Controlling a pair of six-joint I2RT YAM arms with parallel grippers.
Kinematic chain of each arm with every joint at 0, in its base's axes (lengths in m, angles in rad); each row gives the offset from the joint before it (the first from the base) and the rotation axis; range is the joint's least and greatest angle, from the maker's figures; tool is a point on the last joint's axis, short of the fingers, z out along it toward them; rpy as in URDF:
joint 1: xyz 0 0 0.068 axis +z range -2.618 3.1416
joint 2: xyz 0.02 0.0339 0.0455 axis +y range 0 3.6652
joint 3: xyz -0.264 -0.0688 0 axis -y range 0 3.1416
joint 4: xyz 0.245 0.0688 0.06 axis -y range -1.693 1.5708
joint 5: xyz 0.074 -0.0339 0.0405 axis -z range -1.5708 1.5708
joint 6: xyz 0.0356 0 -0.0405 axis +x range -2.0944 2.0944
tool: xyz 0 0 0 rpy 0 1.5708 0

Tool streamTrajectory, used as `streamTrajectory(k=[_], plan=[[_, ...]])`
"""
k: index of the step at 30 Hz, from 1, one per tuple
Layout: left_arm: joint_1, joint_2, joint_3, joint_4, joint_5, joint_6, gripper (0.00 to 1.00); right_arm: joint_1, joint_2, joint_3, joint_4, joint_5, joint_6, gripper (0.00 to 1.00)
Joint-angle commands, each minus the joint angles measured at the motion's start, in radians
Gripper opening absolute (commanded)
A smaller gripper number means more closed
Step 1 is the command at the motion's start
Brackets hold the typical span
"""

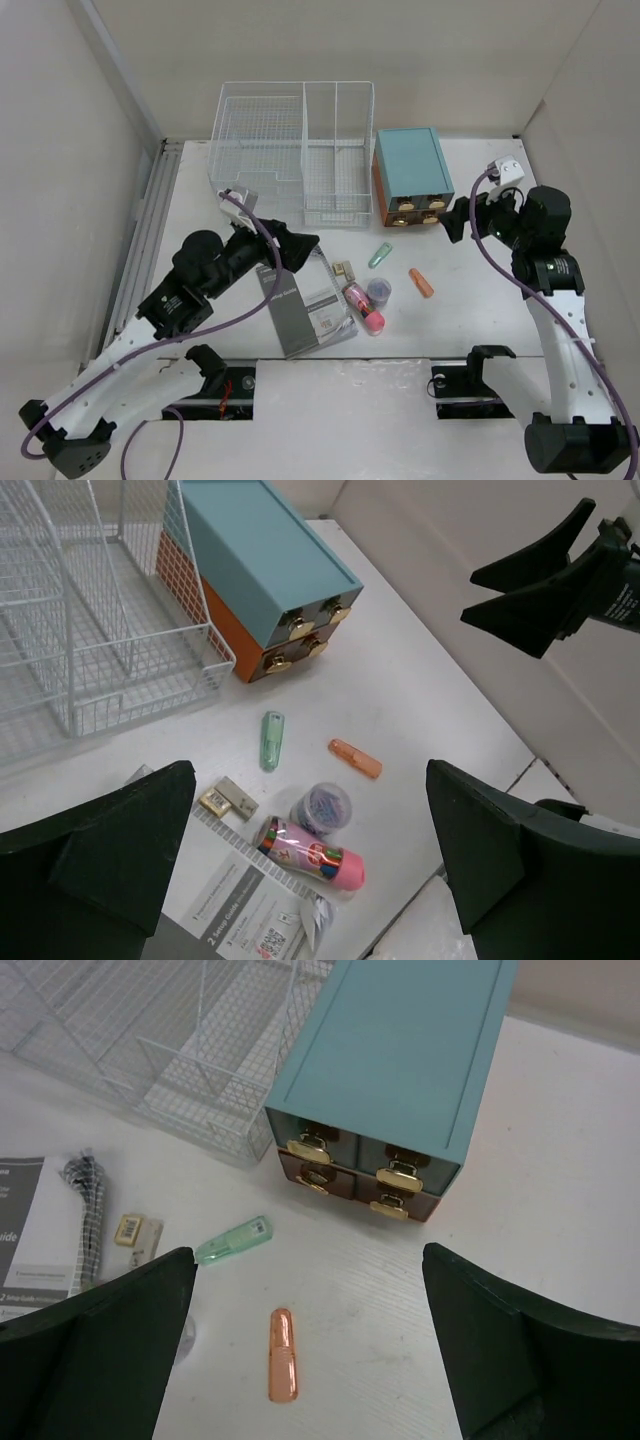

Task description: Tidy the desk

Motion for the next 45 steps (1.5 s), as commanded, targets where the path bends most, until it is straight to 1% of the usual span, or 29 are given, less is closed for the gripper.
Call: streamTrajectory(k=[1,4,5,6,7,10,11,12,13,14,15,16,17,18,19,20,21,22,23,24,25,29,32,34,38,41,42,45], plan=[[-0.052,0.001,-0.006,-0.028,-0.149,-0.04,1.0,-0.001,-0.023,0.006,0.023,-0.047,-0.092,1.0],[-0.104,0.043,-0.024,-0.013,-0.133,-0.059,0.98,-0.001,-0.005,0.006,0.002,-0.047,-0.156,1.0],[-0.127,0.057,-0.043,-0.013,-0.156,-0.086,0.98,-0.001,0.006,0.006,-0.007,-0.056,-0.175,1.0],[-0.178,0.075,-0.055,0.015,-0.17,-0.097,0.96,-0.001,0.015,0.017,-0.019,-0.074,-0.23,1.0],[-0.202,0.075,-0.07,0.028,-0.204,-0.113,0.96,-0.001,0.025,0.032,-0.042,-0.137,-0.268,1.0],[-0.273,0.072,-0.165,0.088,-0.262,-0.203,0.94,0.04,0.051,0.032,-0.056,-0.207,-0.307,1.0],[-0.282,0.036,-0.228,0.12,-0.271,-0.252,0.88,0.092,0.051,0.032,-0.032,-0.208,-0.307,1.0],[-0.282,0.035,-0.259,0.121,-0.28,-0.252,0.86,0.124,0.074,0.032,-0.032,-0.208,-0.307,0.94],[-0.293,-0.012,-0.287,0.13,-0.281,-0.293,0.81,0.161,0.094,0.032,-0.032,-0.208,-0.307,0.71],[-0.293,-0.039,-0.311,0.13,-0.305,-0.309,0.76,0.198,0.145,0.046,-0.019,-0.162,-0.307,0.24],[-0.293,-0.066,-0.346,0.115,-0.319,-0.323,0.71,0.269,0.175,0.046,-0.019,-0.145,-0.295,0.16],[-0.293,-0.119,-0.362,0.078,-0.334,-0.34,0.65,0.302,0.205,0.063,-0.009,-0.145,-0.295,0.17],[-0.293,-0.144,-0.379,0.066,-0.356,-0.372,0.6,0.33,0.268,0.073,0.002,-0.136,-0.281,0.28],[-0.293,-0.165,-0.417,0.065,-0.356,-0.39,0.53,0.383,0.302,0.074,0.022,-0.158,-0.281,0.75],[-0.293,-0.194,-0.437,0.053,-0.356,-0.41,0.49,0.405,0.339,0.087,0.037,-0.186,-0.269,0.86],[-0.293,-0.195,-0.455,0.053,-0.356,-0.425,0.49,0.425,0.377,0.101,0.056,-0.22,-0.234,0.94],[-0.293,-0.204,-0.468,0.036,-0.366,-0.438,0.52,0.446,0.464,0.116,0.056,-0.281,-0.22,1.0],[-0.293,-0.204,-0.477,0.018,-0.376,-0.47,0.57,0.497,0.514,0.138,0.056,-0.292,-0.209,1.0],[-0.293,-0.204,-0.488,-0.019,-0.385,-0.485,0.6,0.521,0.563,0.162,0.044,-0.292,-0.194,1.0],[-0.293,-0.204,-0.488,-0.042,-0.411,-0.499,0.65,0.541,0.648,0.202,0.044,-0.303,-0.193,1.0],[-0.293,-0.192,-0.488,-0.065,-0.429,-0.542,0.69,0.575,0.682,0.213,0.053,-0.286,-0.193,1.0],[-0.293,-0.143,-0.488,-0.175,-0.511,-0.626,0.7,0.626,0.788,0.213,0.183,-0.235,-0.123,1.0],[-0.293,-0.077,-0.479,-0.246,-0.563,-0.688,0.71,0.649,0.873,0.265,0.22,-0.226,-0.08,1.0],[-0.293,-0.04,-0.479,-0.246,-0.563,-0.718,0.72,0.658,0.908,0.276,0.252,-0.217,-0.031,1.0],[-0.293,0.003,-0.488,-0.269,-0.587,-0.781,0.72,0.669,0.982,0.304,0.304,-0.191,-0.009,1.0],[-0.293,0.003,-0.498,-0.269,-0.587,-0.809,0.72,0.678,1.002,0.304,0.355,-0.179,0.029,1.0],[-0.293,0.003,-0.498,-0.283,-0.587,-0.818,0.72,0.678,1.015,0.304,0.366,-0.141,0.044,1.0],[-0.293,0.022,-0.498,-0.283,-0.598,-0.829,0.74,0.687,1.042,0.294,0.409,-0.09,0.089,1.0]])
